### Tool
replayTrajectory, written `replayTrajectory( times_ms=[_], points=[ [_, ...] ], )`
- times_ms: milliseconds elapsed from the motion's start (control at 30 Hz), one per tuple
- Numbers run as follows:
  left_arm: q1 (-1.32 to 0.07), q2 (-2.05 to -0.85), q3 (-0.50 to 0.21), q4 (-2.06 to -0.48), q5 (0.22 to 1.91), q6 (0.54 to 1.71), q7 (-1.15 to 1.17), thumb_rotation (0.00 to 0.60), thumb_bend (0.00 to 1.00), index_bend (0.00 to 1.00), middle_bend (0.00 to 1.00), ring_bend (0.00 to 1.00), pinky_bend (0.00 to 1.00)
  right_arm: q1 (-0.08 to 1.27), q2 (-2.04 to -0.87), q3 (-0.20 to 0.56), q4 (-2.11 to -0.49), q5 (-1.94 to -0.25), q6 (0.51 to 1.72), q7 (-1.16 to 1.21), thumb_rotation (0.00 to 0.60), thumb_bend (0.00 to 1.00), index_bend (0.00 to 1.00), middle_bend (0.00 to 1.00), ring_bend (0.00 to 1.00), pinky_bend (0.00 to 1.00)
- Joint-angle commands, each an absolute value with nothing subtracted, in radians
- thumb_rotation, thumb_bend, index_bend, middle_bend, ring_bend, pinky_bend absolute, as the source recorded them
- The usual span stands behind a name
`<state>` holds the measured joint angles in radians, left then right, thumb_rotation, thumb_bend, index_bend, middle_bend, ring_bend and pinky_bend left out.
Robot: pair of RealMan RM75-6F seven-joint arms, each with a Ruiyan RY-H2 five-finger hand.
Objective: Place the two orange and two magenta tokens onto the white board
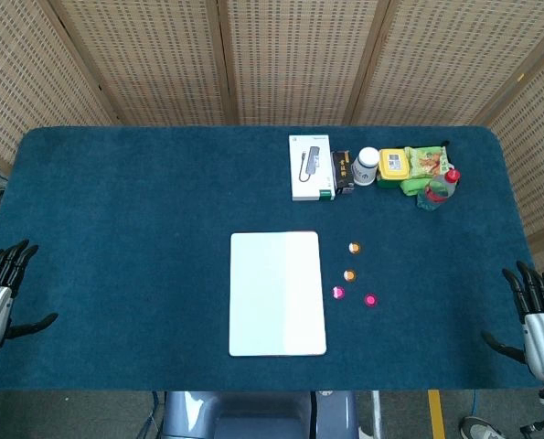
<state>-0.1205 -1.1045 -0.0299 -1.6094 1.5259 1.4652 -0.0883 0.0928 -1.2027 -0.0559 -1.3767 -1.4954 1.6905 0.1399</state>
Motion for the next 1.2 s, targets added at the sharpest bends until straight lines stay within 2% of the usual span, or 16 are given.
replayTrajectory(
  times_ms=[33,333,500,700,900,1033,1100,1200],
  points=[
    [-0.119,-1.105,-0.029,-1.609,1.528,1.468,-0.089,0.600,0.00,0.00,0.00,0.00,0.00,0.086,-1.203,-0.049,-1.380,-1.503,1.692,0.137,0.600,0.00,0.00,0.00,0.00,0.00],
    [-0.118,-1.109,-0.032,-1.605,1.523,1.470,-0.091,0.600,0.00,0.00,0.00,0.00,0.00,0.097,-1.203,-0.044,-1.410,-1.532,1.623,0.146,0.600,0.00,0.00,0.00,0.00,0.00],
    [-0.122,-1.106,-0.033,-1.610,1.519,1.459,-0.089,0.600,0.00,0.00,0.00,0.00,0.00,0.173,-1.194,-0.002,-1.435,-1.532,1.518,0.117,0.600,0.00,0.00,0.00,0.00,0.00],
    [-0.126,-1.105,-0.036,-1.618,1.508,1.451,-0.079,0.600,0.00,0.00,0.00,0.00,0.00,0.302,-1.187,0.076,-1.486,-1.487,1.342,0.081,0.600,0.00,0.14,0.00,0.00,0.00],
    [-0.126,-1.117,-0.043,-1.602,1.509,1.465,-0.038,0.600,0.00,0.00,0.00,0.00,0.00,0.450,-1.236,0.166,-1.492,-1.360,1.116,0.026,0.600,0.11,0.32,0.00,0.00,0.00],
    [-0.129,-1.115,-0.046,-1.602,1.495,1.451,-0.044,0.600,0.00,0.00,0.00,0.00,0.00,0.530,-1.299,0.203,-1.452,-1.273,1.008,-0.049,0.600,0.18,0.35,0.00,0.00,0.00],
    [-0.132,-1.111,-0.046,-1.606,1.486,1.438,-0.047,0.600,0.00,0.00,0.00,0.00,0.00,0.564,-1.336,0.215,-1.423,-1.231,0.964,-0.088,0.600,0.26,0.36,0.00,0.00,0.00],
    [-0.135,-1.106,-0.047,-1.606,1.481,1.432,-0.031,0.600,0.00,0.00,0.00,0.00,0.00,0.610,-1.392,0.227,-1.367,-1.172,0.911,-0.139,0.600,0.31,0.37,0.00,0.00,0.00]
  ],
)
